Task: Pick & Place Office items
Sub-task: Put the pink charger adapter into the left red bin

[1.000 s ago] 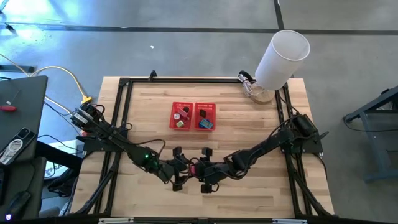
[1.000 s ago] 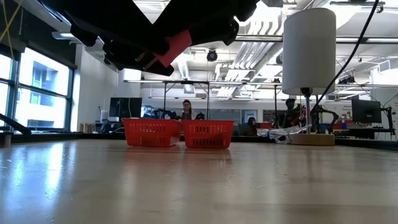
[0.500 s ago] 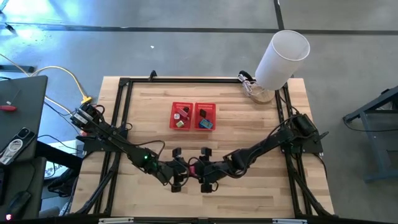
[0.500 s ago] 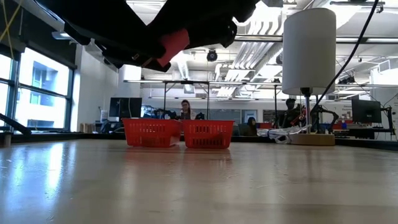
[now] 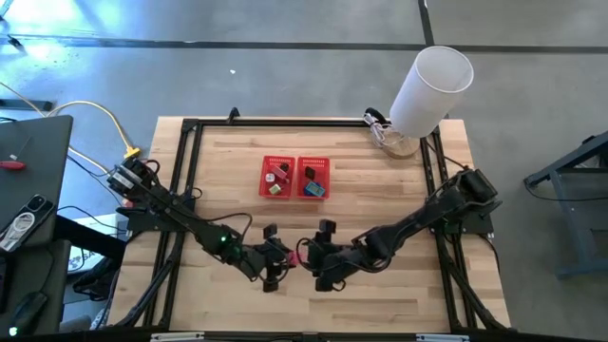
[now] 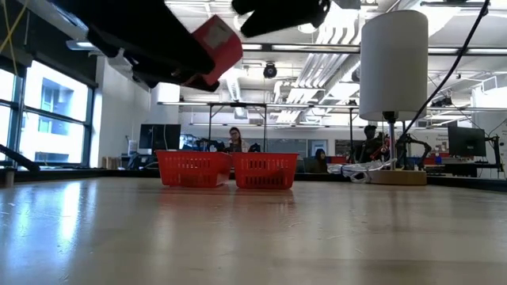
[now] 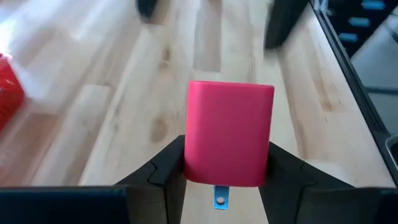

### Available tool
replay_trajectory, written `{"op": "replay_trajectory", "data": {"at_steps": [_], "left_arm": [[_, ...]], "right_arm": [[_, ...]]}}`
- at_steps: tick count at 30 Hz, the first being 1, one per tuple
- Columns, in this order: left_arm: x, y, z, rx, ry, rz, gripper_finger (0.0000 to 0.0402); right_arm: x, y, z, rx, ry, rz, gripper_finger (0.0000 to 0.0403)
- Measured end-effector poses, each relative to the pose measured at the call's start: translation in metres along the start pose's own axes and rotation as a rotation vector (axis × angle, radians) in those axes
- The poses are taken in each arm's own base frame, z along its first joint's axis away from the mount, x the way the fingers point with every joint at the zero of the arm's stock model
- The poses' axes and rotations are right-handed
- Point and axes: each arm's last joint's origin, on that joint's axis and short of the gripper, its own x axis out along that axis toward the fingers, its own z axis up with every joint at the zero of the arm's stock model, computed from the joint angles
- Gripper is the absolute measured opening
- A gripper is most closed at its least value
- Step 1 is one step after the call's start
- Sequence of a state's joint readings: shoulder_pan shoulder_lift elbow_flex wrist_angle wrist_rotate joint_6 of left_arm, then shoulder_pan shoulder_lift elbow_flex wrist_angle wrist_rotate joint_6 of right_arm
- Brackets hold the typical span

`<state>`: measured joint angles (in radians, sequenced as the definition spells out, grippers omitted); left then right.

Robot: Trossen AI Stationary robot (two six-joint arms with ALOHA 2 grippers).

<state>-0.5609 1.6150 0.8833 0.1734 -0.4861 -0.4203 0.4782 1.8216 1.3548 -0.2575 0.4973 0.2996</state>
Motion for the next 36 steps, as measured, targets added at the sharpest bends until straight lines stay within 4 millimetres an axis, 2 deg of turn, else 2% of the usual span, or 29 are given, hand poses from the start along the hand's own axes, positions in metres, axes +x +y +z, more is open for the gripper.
{"op": "replay_trajectory", "data": {"at_steps": [7,14,18,27,32,36], "left_arm": [[-0.004,0.006,0.006,-0.007,0.003,0.016,0.0144],[-0.014,0.032,0.029,-0.065,-0.038,0.081,0.0144],[-0.019,0.057,0.036,-0.158,-0.004,0.167,0.0144],[-0.021,0.119,0.035,-0.269,0.168,0.39,0.0144],[-0.018,0.159,0.037,-0.354,0.263,0.364,0.0144],[-0.02,0.182,0.037,-0.356,0.3,0.41,0.0144]], "right_arm": [[-0.018,0.009,-0.005,-0.012,0.039,0.01,0.0217],[-0.024,0.013,-0.013,0.012,0.073,-0.04,0.0217],[-0.024,0.011,-0.015,0.031,0.094,-0.064,0.0216],[-0.025,0.008,-0.02,0.045,0.118,-0.12,0.0216],[-0.023,0.006,-0.019,0.039,0.124,-0.13,0.0216],[-0.022,0.003,-0.019,0.039,0.128,-0.137,0.0216]]}}
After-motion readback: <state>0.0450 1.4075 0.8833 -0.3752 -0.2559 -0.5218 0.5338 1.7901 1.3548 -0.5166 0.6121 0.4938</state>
